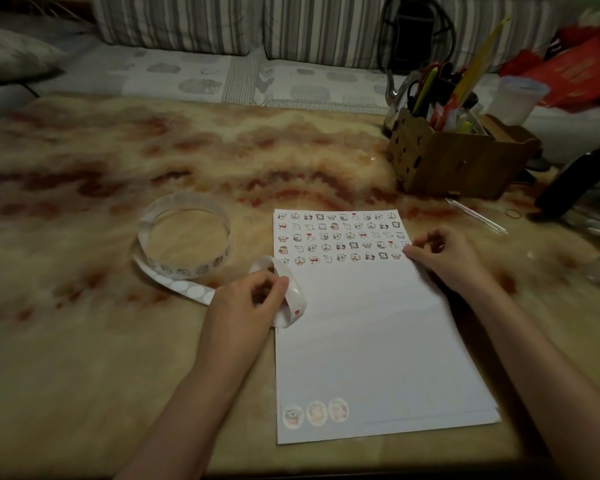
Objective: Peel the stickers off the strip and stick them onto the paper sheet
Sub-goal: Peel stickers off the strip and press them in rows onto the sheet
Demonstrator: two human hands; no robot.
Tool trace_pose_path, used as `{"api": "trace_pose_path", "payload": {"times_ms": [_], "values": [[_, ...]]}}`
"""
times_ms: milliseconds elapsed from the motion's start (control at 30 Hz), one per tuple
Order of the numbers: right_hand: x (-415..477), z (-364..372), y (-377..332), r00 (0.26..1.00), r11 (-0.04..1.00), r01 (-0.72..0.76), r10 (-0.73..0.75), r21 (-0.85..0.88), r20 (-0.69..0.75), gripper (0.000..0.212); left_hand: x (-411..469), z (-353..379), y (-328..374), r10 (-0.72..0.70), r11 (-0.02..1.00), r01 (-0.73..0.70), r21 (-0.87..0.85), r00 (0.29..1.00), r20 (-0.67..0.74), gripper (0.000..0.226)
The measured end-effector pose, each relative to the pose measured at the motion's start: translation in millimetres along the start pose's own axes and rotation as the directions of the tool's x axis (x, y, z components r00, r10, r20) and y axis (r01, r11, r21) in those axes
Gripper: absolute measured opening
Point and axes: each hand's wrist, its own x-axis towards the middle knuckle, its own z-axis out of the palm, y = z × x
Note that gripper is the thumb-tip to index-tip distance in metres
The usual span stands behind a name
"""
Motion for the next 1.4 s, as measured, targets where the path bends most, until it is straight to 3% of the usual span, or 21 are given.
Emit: {"api": "trace_pose_path", "payload": {"times_ms": [267, 467, 600, 700, 800, 900, 1100, 1400], "values": [[-2.1, -3.3, 3.1, 0.999, 0.994, -0.014, 0.01, 0.106, 0.034, 0.016, -0.6, -0.6, 0.9, 0.0, 1.0, 0.0, -0.003, 1.0, 0.001, 0.018], [-3.5, -4.0, -0.3, 1.0, 0.999, 0.013, -0.013, 0.04, -0.003, 0.02, 0.2, -0.4, -0.8, 0.004, 1.0, -0.004, -0.003, 1.0, 0.0, 0.018], [-26.0, 0.1, -34.2, 0.981, 0.978, 0.192, -0.187, 0.087, -0.057, 0.011, 0.5, -1.9, 3.4, -0.002, 0.995, -0.001, -0.096, 0.999, -0.035, 0.022], [-57.1, 14.7, -75.2, 0.938, 0.916, 0.283, -0.326, 0.285, 0.117, 0.018, 2.8, -5.5, 8.4, -0.037, 0.973, 0.017, -0.229, 0.996, -0.081, 0.026], [-87.5, 39.6, -97.5, 0.869, 0.894, 0.3, -0.4, 0.334, 0.29, 0.016, 5.3, -8.1, 9.7, -0.084, 0.946, 0.048, -0.321, 0.992, -0.098, 0.028], [-103.5, 57.9, -106.1, 0.839, 0.877, 0.291, -0.426, 0.383, 0.339, 0.012, 6.7, -8.6, 9.1, -0.103, 0.923, 0.057, -0.38, 0.989, -0.103, 0.031], [-107.4, 65.0, -110.4, 0.861, 0.835, 0.182, -0.39, 0.52, 0.325, 0.023, 7.7, -8.5, 9.4, -0.115, 0.907, 0.061, -0.417, 0.988, -0.106, 0.032], [-104.7, 73.2, -109.5, 0.872, 0.824, 0.181, -0.387, 0.536, 0.3, 0.015, 8.3, -8.3, 7.8, -0.111, 0.895, 0.058, -0.442, 0.989, -0.094, 0.04]]}}
